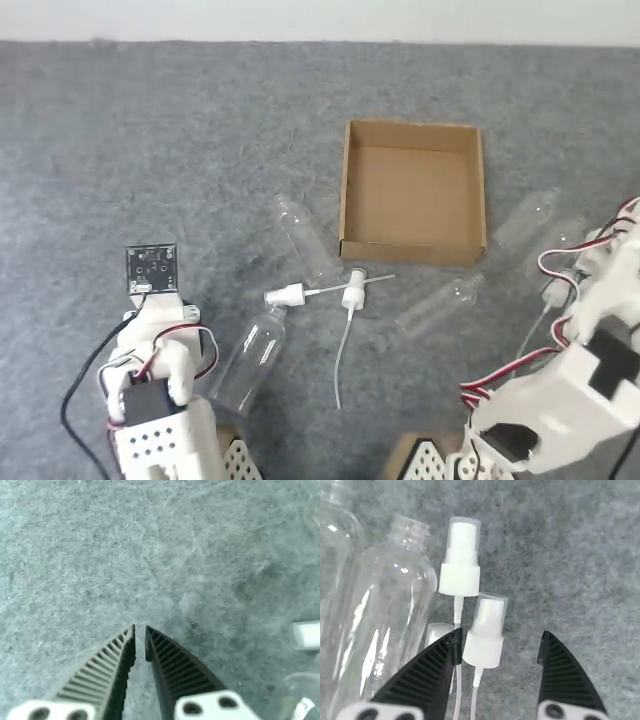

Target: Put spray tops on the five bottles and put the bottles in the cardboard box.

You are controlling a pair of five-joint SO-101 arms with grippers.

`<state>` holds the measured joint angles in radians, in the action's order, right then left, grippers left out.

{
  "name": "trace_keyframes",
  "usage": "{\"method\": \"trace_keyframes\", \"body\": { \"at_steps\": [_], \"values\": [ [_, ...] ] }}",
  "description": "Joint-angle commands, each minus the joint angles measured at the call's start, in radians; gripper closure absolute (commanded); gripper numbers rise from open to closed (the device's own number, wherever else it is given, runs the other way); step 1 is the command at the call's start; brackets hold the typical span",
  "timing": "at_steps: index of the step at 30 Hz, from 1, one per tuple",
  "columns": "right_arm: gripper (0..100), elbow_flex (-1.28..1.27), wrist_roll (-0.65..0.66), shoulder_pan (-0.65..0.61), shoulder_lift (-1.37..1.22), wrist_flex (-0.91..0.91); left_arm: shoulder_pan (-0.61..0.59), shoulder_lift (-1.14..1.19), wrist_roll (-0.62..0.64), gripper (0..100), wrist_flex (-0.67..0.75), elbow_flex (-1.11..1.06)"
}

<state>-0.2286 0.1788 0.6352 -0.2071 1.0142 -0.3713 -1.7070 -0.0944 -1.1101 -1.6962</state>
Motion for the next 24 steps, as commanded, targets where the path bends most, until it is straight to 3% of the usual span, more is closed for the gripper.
{"method": "trace_keyframes", "body": {
  "at_steps": [1, 13, 20, 24],
  "values": [
    [78.2, 0.052, 0.014, 0.015, -0.021, -0.044, 0.003, -0.017, 0.006, 97, -0.003, 0.005],
    [78.6, 0.058, 0.008, 0.047, -0.139, -0.150, 0.003, -0.017, 0.006, 97, -0.003, 0.005],
    [99.8, 0.063, 0.023, 0.061, -0.177, -0.147, 0.003, -0.017, 0.006, 97, -0.003, 0.005],
    [98.7, 0.097, 0.075, 0.074, -0.122, -0.067, 0.003, -0.017, 0.006, 97, -0.003, 0.005]
  ]
}}
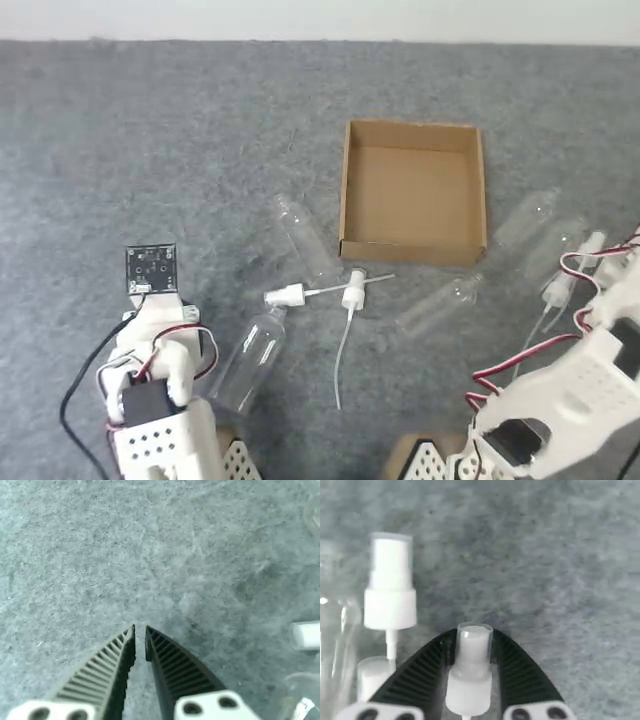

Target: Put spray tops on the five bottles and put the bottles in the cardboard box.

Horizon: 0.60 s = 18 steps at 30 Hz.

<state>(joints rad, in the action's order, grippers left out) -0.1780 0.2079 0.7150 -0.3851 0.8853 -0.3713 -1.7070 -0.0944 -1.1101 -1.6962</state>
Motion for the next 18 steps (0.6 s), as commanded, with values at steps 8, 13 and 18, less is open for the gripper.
{"method": "trace_keyframes", "body": {
  "at_steps": [8, 13, 18],
  "values": [
    [99.3, 0.118, 0.044, -0.079, 0.332, 0.308, 0.003, -0.017, 0.006, 97, -0.005, 0.005],
    [99.3, 0.167, 0.006, -0.300, 0.625, 0.493, 0.003, -0.017, 0.006, 97, -0.005, 0.005],
    [99.3, 0.167, -0.041, -0.676, 0.834, 0.584, 0.003, -0.017, 0.006, 97, -0.005, 0.005]
  ]
}}
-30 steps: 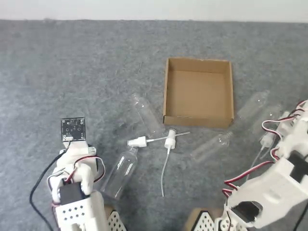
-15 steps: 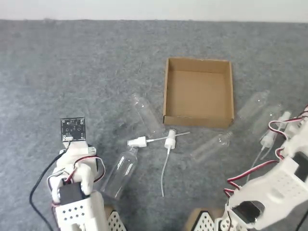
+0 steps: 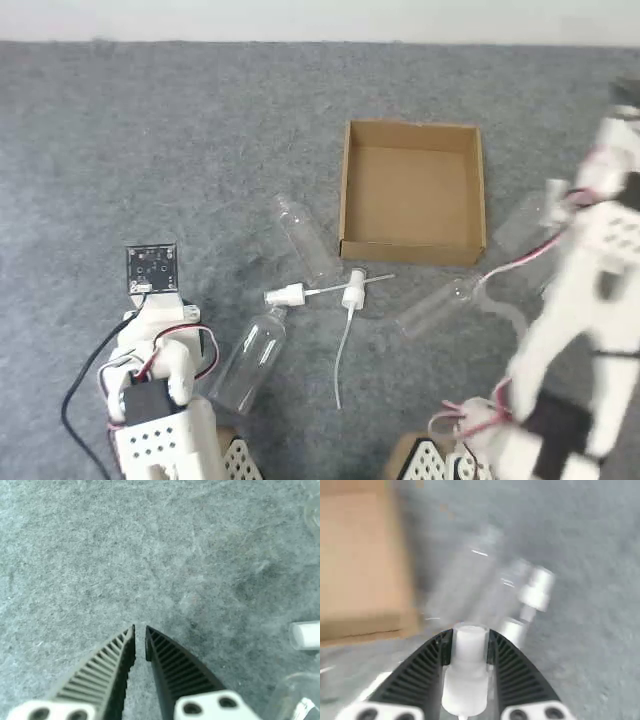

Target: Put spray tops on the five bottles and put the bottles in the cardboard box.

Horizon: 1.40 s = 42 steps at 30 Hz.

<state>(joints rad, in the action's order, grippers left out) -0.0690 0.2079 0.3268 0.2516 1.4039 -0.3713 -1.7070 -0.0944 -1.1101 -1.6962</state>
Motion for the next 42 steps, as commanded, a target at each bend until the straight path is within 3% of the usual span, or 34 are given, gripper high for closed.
{"method": "trace_keyframes", "body": {
  "at_steps": [1, 8, 14, 21, 32, 39, 42],
  "values": [
    [99.3, 0.058, -0.054, -0.364, 0.216, 0.071, 0.003, -0.017, 0.006, 97, -0.005, 0.005],
    [99.3, 0.058, -0.137, -0.819, 0.148, -0.036, 0.003, -0.017, 0.006, 97, -0.005, 0.005],
    [99.3, 0.058, -0.172, -1.024, -0.058, -0.220, 0.003, -0.017, 0.006, 97, -0.005, 0.005],
    [99.3, 0.058, -0.173, -1.086, -0.300, -0.456, 0.003, -0.017, 0.006, 97, -0.005, 0.005],
    [99.1, 0.052, -0.173, -1.118, -0.443, -0.458, 0.003, -0.017, 0.006, 97, -0.005, 0.005],
    [80.6, 0.055, -0.175, -1.118, -0.461, -0.415, 0.003, -0.017, 0.006, 97, -0.005, 0.005],
    [77.3, 0.060, -0.173, -1.115, -0.453, -0.406, 0.003, -0.017, 0.006, 97, -0.005, 0.005]
  ]
}}
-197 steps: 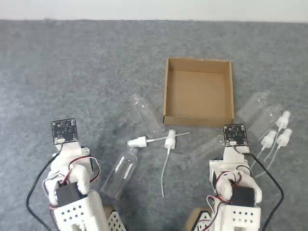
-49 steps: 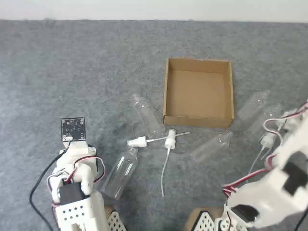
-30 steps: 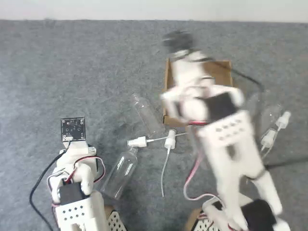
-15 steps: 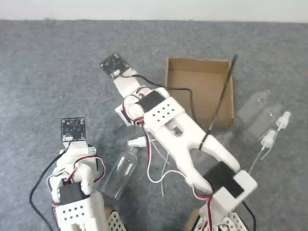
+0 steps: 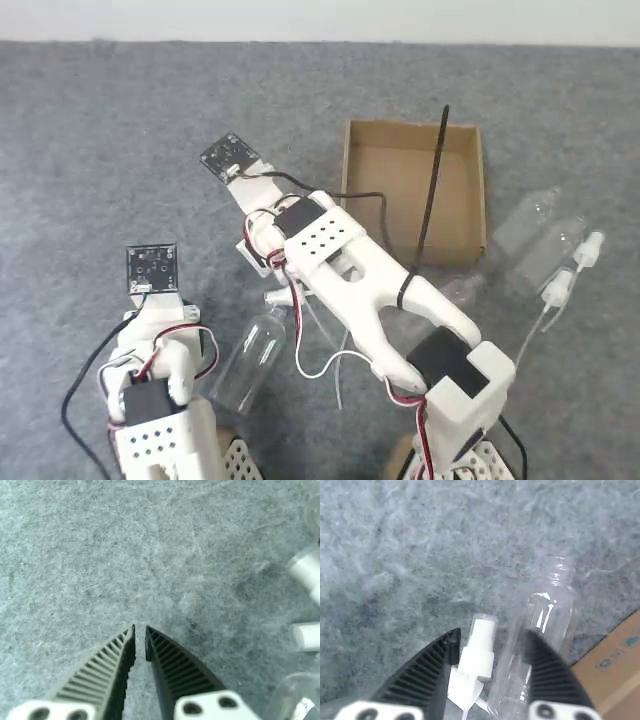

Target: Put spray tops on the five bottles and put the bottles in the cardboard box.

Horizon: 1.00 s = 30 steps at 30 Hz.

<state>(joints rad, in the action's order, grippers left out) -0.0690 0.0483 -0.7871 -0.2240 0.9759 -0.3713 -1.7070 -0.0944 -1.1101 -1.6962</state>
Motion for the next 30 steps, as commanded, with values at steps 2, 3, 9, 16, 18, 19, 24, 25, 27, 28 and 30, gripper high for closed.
{"method": "trace_keyframes", "body": {
  "at_steps": [2, 3, 9, 16, 18, 19, 24, 25, 27, 28, 30],
  "values": [
    [77.5, 0.083, -0.012, 0.001, 0.033, 0.053, 0.003, -0.017, 0.006, 97, -0.005, 0.005],
    [77.5, 0.095, -0.012, 0.002, 0.044, 0.084, 0.003, -0.017, 0.006, 97, -0.005, 0.005],
    [81.4, 0.209, -0.011, 0.025, 0.205, 0.335, 0.003, -0.017, 0.006, 97, -0.005, 0.005],
    [97.3, 0.242, 0.005, 0.254, 0.467, 0.559, 0.003, -0.017, 0.006, 97, -0.005, 0.005],
    [96.1, 0.242, 0.058, 0.378, 0.522, 0.634, 0.003, -0.017, 0.006, 97, -0.005, 0.005],
    [95.0, 0.242, 0.089, 0.447, 0.544, 0.673, 0.003, -0.017, 0.006, 97, -0.005, 0.005],
    [88.4, 0.241, 0.244, 0.872, 0.601, 0.762, 0.003, -0.017, 0.006, 97, -0.005, 0.005],
    [87.9, 0.241, 0.275, 0.955, 0.601, 0.760, 0.003, -0.017, 0.006, 97, -0.005, 0.005],
    [88.2, 0.229, 0.322, 1.096, 0.598, 0.731, 0.003, -0.017, 0.006, 97, -0.005, 0.005],
    [88.3, 0.212, 0.339, 1.158, 0.595, 0.704, 0.003, -0.017, 0.006, 97, -0.005, 0.005],
    [88.1, 0.166, 0.364, 1.256, 0.582, 0.642, 0.003, -0.017, 0.006, 97, -0.005, 0.005]
  ]
}}
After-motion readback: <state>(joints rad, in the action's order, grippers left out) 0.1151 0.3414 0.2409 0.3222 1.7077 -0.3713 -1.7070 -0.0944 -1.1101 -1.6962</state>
